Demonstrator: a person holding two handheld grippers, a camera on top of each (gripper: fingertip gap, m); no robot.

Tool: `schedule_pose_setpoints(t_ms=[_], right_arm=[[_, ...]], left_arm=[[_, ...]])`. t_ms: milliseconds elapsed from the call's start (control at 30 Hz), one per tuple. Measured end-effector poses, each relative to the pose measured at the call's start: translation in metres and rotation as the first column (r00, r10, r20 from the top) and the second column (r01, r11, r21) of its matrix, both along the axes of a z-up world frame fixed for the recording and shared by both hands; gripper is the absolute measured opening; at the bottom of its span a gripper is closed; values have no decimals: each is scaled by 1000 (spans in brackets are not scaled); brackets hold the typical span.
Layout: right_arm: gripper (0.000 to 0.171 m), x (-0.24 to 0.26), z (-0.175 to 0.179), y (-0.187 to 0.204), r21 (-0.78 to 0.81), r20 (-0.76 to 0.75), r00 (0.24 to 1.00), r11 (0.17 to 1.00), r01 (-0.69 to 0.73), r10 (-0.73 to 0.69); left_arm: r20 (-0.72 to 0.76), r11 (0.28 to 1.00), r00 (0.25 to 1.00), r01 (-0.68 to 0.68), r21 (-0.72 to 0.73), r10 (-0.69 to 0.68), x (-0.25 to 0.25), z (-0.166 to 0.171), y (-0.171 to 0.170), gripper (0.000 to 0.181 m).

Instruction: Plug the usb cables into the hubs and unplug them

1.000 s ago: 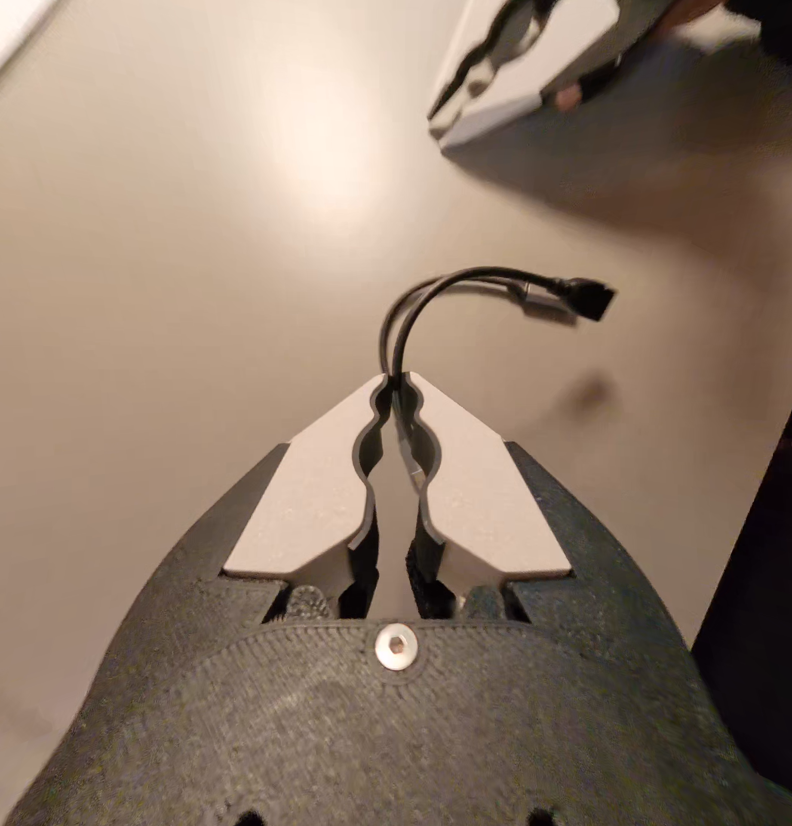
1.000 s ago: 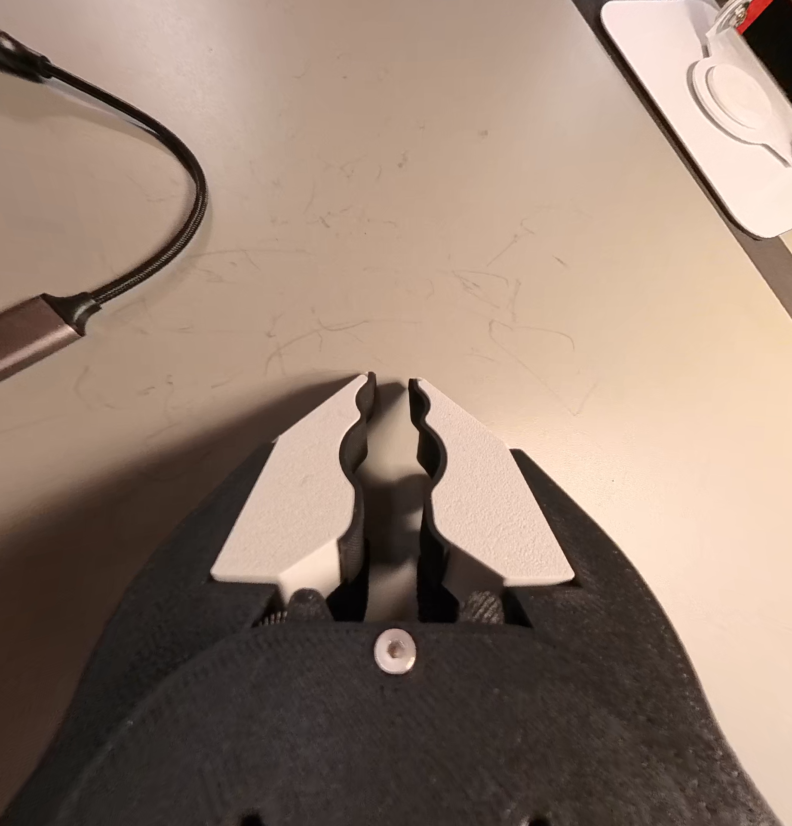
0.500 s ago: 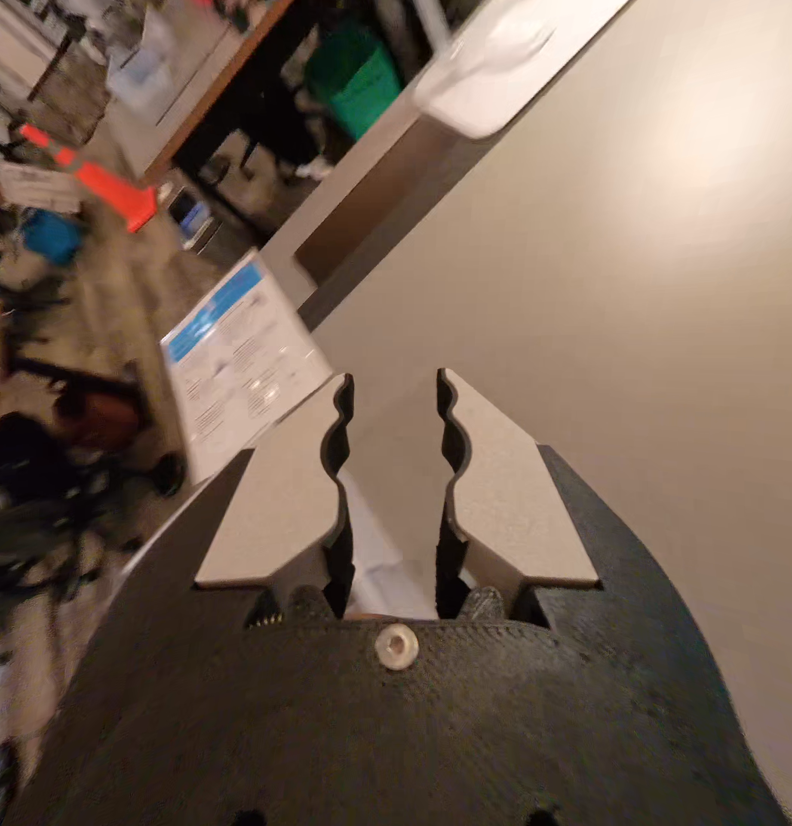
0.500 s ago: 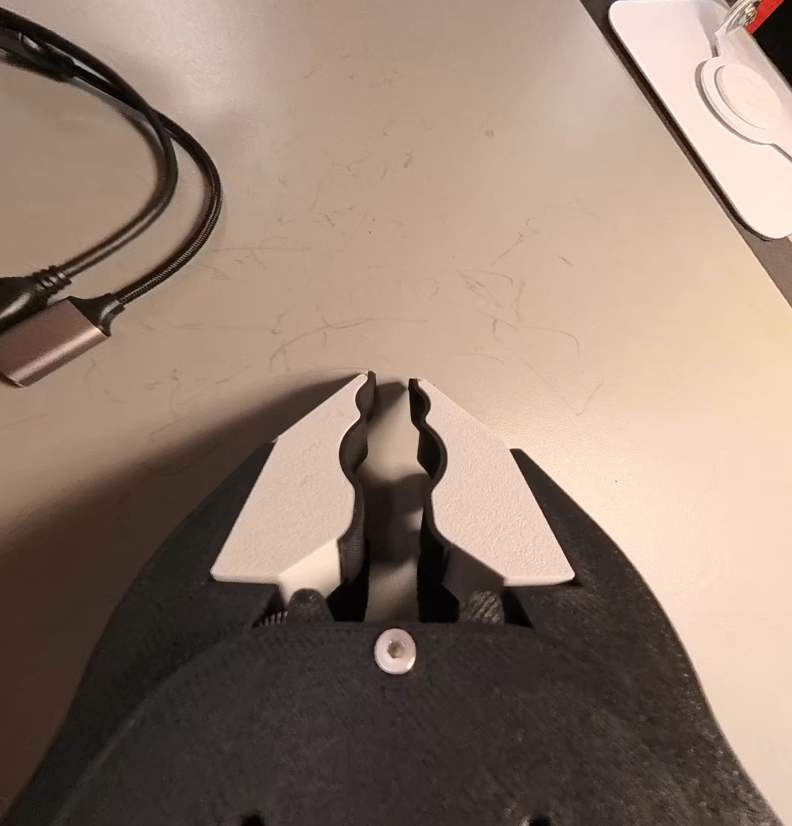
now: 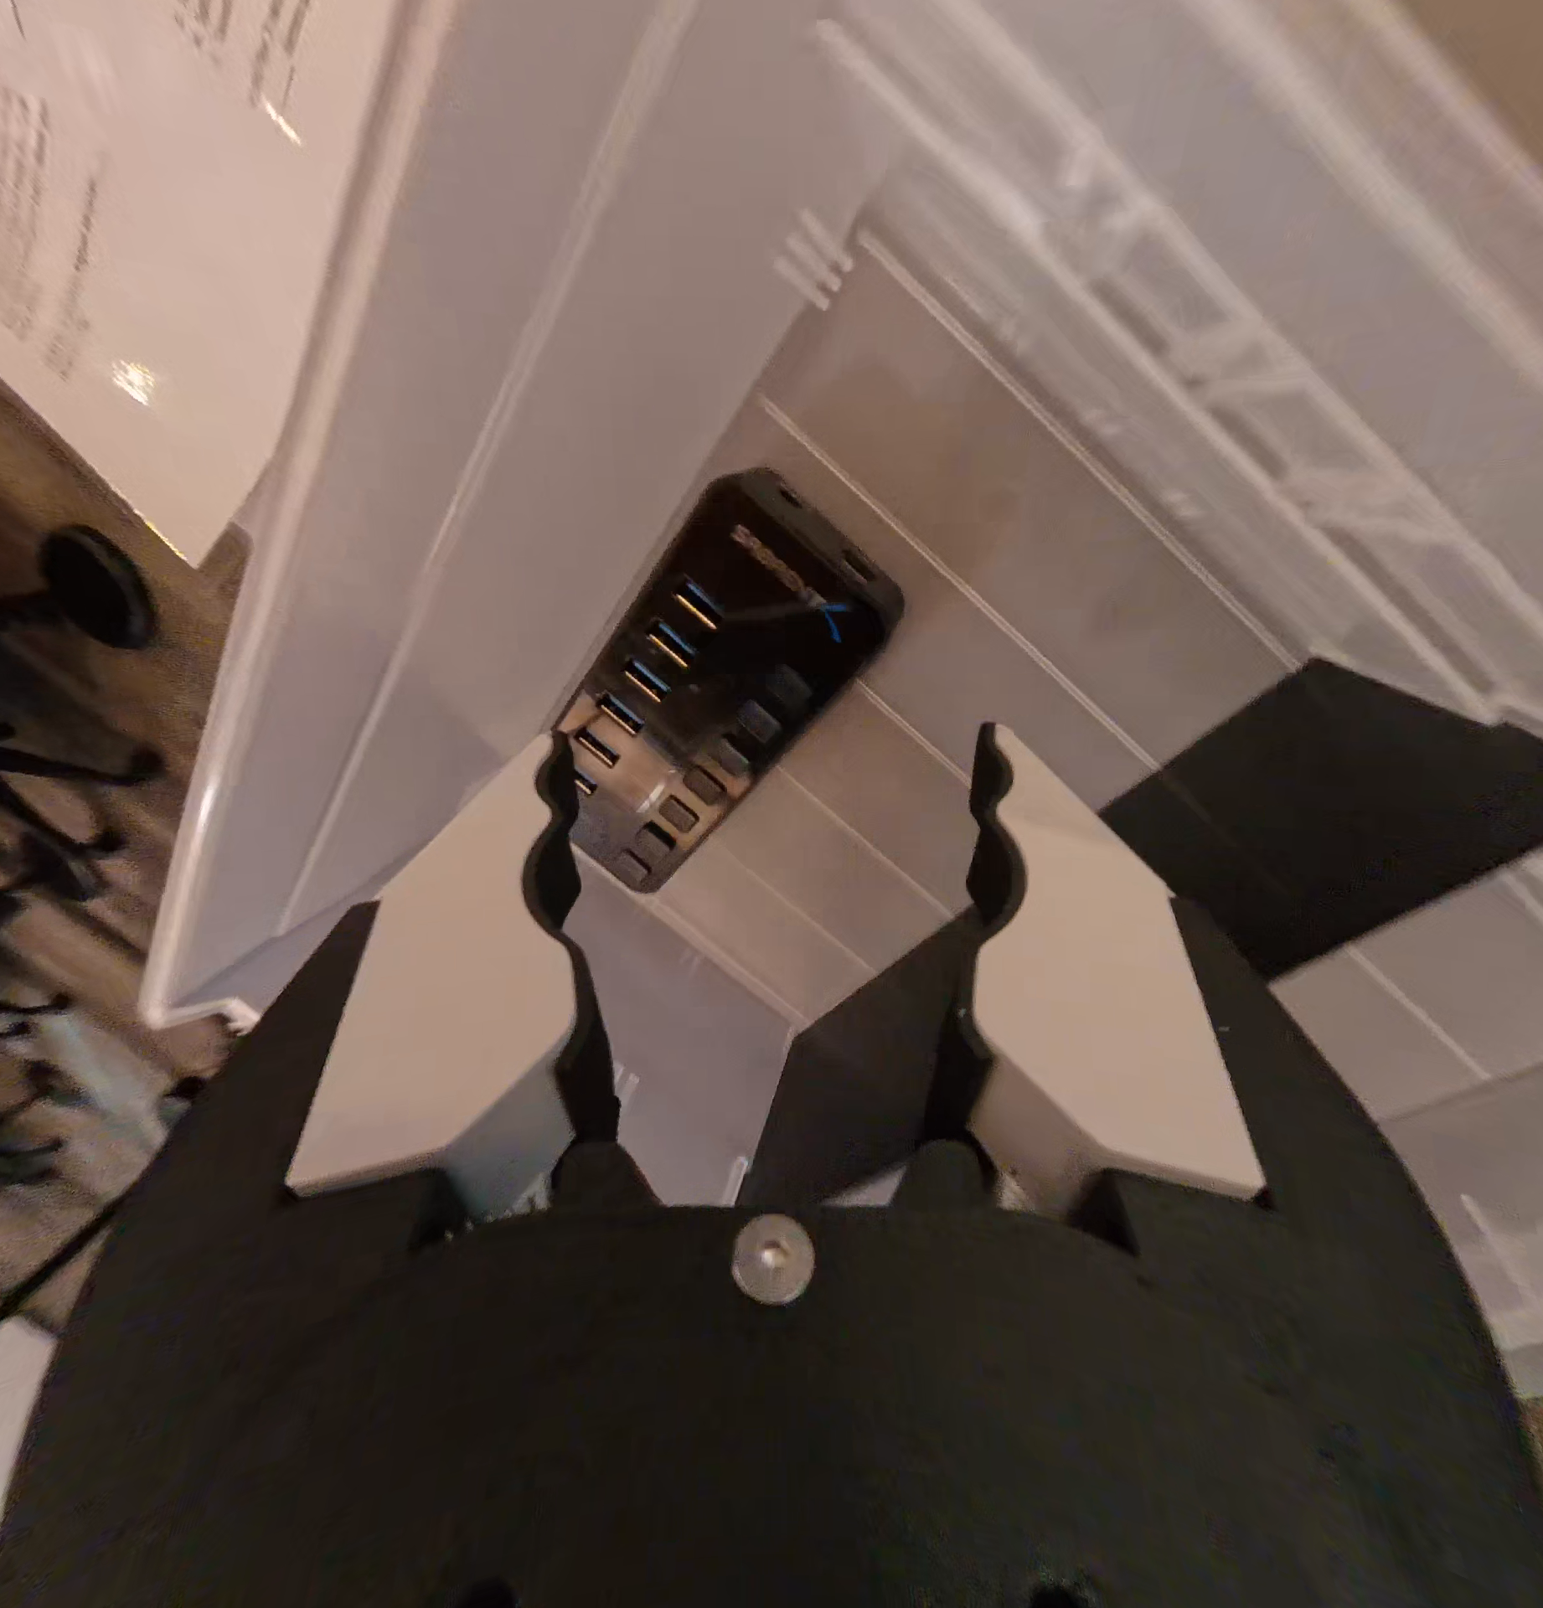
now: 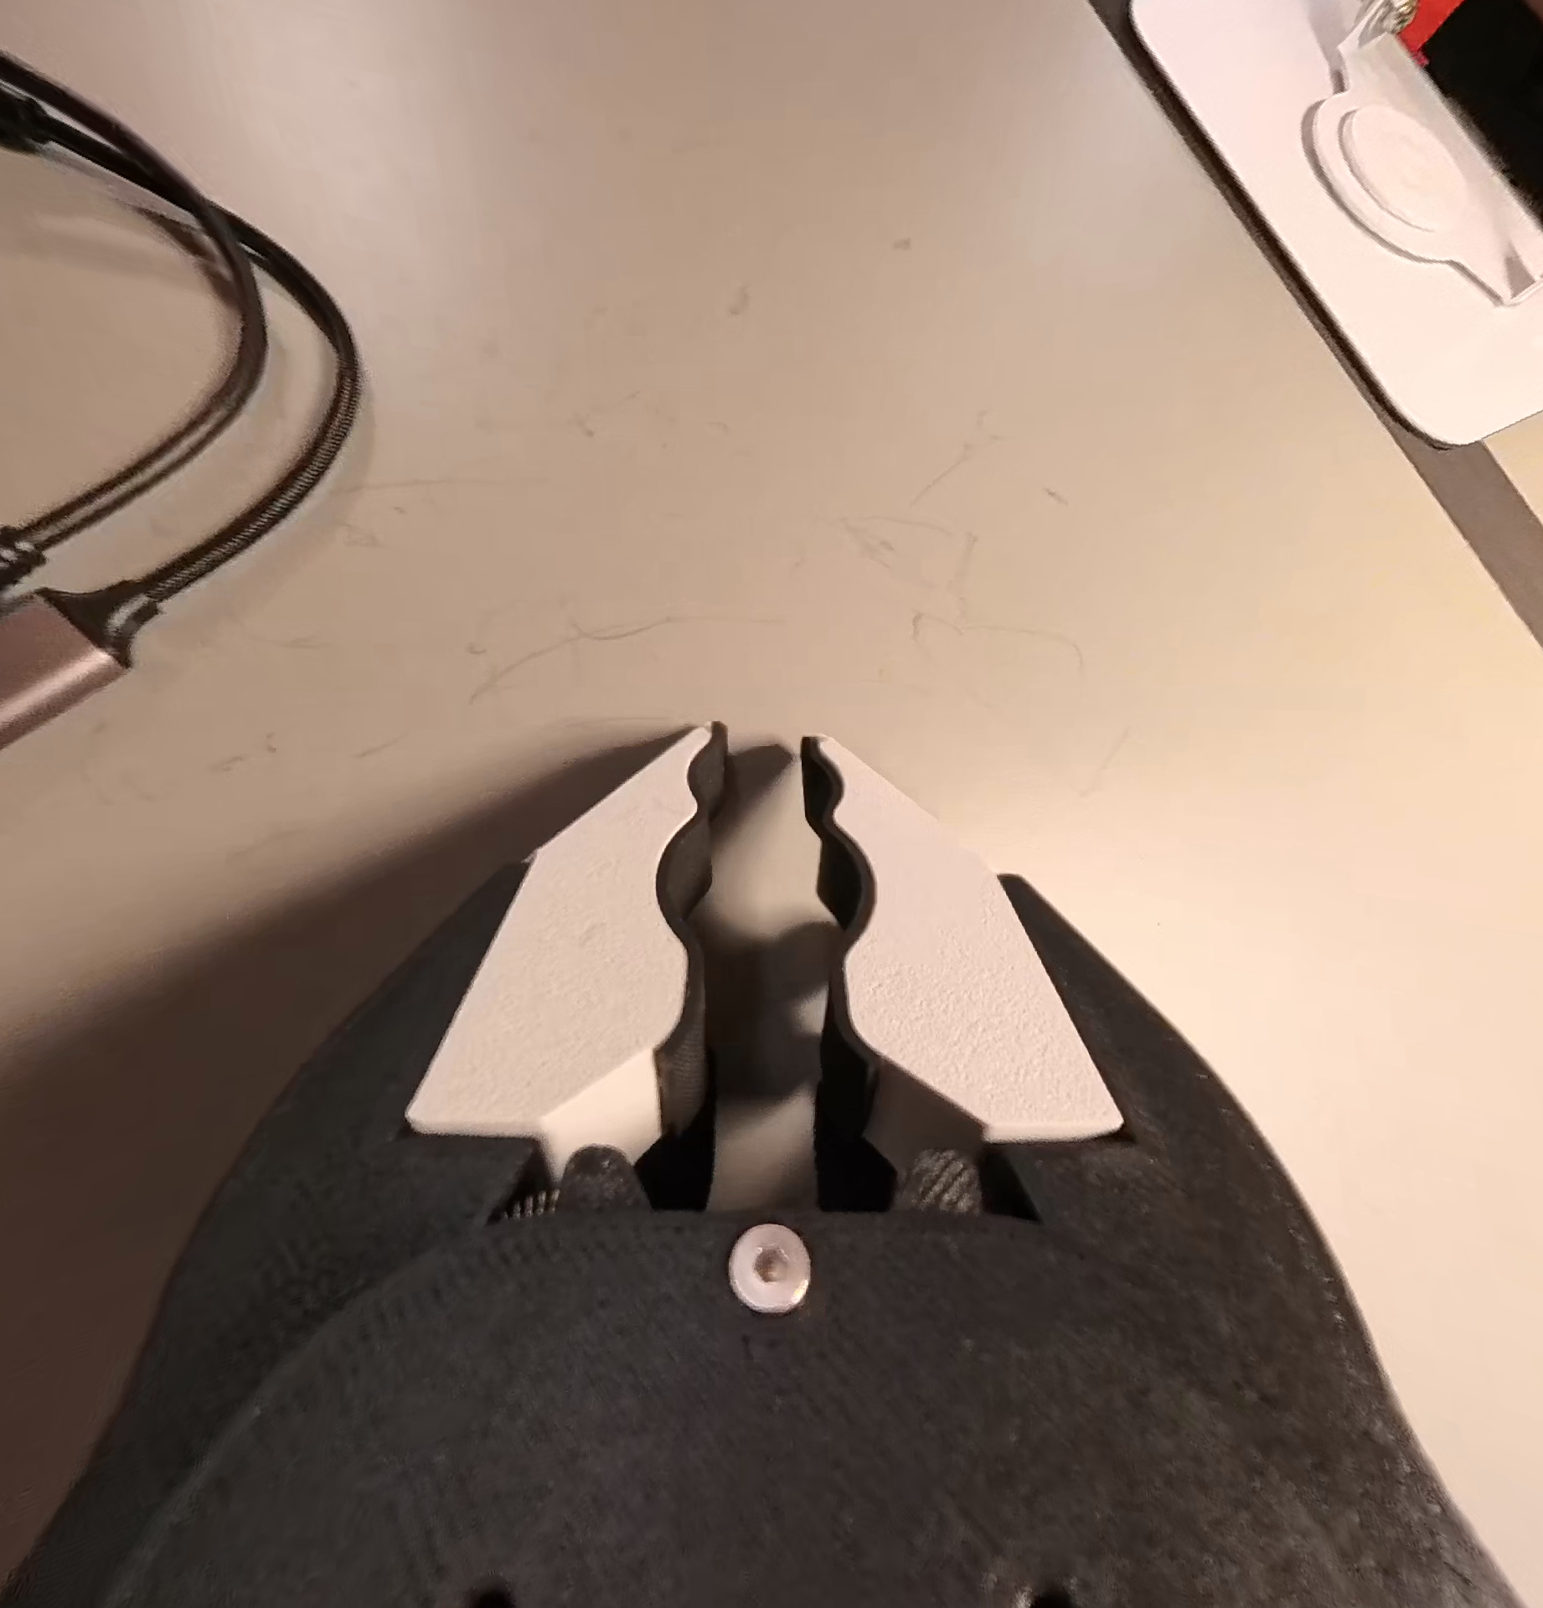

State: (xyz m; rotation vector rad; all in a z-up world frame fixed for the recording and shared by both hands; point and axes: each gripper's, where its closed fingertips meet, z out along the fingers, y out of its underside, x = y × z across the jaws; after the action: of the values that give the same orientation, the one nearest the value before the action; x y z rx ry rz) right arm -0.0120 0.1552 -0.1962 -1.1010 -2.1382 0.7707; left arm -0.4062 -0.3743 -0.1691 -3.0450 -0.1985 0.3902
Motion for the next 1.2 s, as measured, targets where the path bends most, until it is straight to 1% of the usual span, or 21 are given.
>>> schedule_pose_setpoints(t_ms=[67, 133, 167, 267, 300, 333, 367, 400, 467, 500, 533, 600, 667, 733, 800, 933, 1033, 1100, 1133, 1167, 1200], right_arm=[[18, -3, 0, 4, 22, -15, 1000, 1000, 5, -5], [17, -3, 0, 6, 16, -10, 1000, 1000, 9, -8], [17, -4, 0, 6, 14, -9, 1000, 1000, 10, -10], [17, -4, 0, 7, 16, -11, 1000, 1000, 8, -8], [17, -5, 0, 7, 19, -13, 1000, 1000, 7, -6], [17, -5, 0, 7, 17, -11, 1000, 1000, 4, -4], [17, -5, 0, 7, 15, -9, 1000, 1000, 4, -4], [17, -6, 0, 8, 15, -10, 1000, 1000, 3, -3], [17, -6, 0, 9, 16, -10, 1000, 1000, 4, -4], [17, -6, 0, 9, 17, -12, 1000, 1000, 5, -4], [17, -6, 1, 9, 21, -14, 1000, 1000, 5, -4], [17, -6, 1, 9, 26, -18, 1000, 1000, 4, -4], [16, -5, 1, 8, 27, -19, 1000, 1000, 4, -3], [16, -5, 1, 9, 25, -17, 1000, 1000, 3, -3], [16, -5, 1, 9, 24, -16, 1000, 1000, 3, -3], [16, -5, 1, 8, 26, -17, 1000, 1000, 2, -2], [16, -5, 1, 8, 31, -21, 1000, 1000, 0, 0], [16, -5, 1, 8, 33, -23, 1000, 999, 0, 1], [16, -5, 1, 8, 32, -23, 1000, 999, 0, 0], [16, -5, 1, 8, 32, -22, 1000, 999, 1, 0], [15, -5, 1, 8, 31, -22, 1000, 1000, 1, 0]], left_arm=[[34, 998, 999, -37, 42, 36, -8, -7, 3, 96], [53, 999, 998, -33, 42, 31, -10, -19, 2, 100], [54, 999, 998, -29, 38, 27, -11, -26, 2, 107], [77, 992, 995, -70, 102, 62, -8, -27, 9, 106], [78, 989, 994, -86, 117, 78, -8, -27, 10, 108], [99, 985, 991, -104, 136, 91, -5, -27, 14, 115], [126, 980, 987, -120, 160, 101, -2, -25, 18, 117], [151, 975, 984, -123, 184, 95, 2, -23, 23, 115], [176, 974, 983, -82, 210, 45, 10, -20, 32, 108], [172, 979, 985, -48, 201, 13, 13, -20, 33, 106], [165, 984, 986, -12, 176, -18, 15, -21, 33, 107], [126, 993, 987, 88, 83, -98, 16, -26, 26, 110], [97, 983, 978, 185, 0, -184, 16, -28, 21, 111], [121, 979, 973, 199, -30, -194, 18, -29, 23, 107], [137, 978, 971, 204, -51, -196, 19, -30, 22, 108], [139, 976, 968, 217, -28, -211, 17, -30, 23, 107], [130, 976, 967, 219, 6, -218, 15, -30, 25, 103], [93, 980, 976, 195, 29, -197, 6, -27, 28, 87], [86, 978, 975, 205, 24, -207, 5, -27, 28, 79], [76, 975, 972, 222, 23, -223, 5, -26, 28, 74], [68, 974, 972, 226, 17, -227, 5, -26, 28, 73]])
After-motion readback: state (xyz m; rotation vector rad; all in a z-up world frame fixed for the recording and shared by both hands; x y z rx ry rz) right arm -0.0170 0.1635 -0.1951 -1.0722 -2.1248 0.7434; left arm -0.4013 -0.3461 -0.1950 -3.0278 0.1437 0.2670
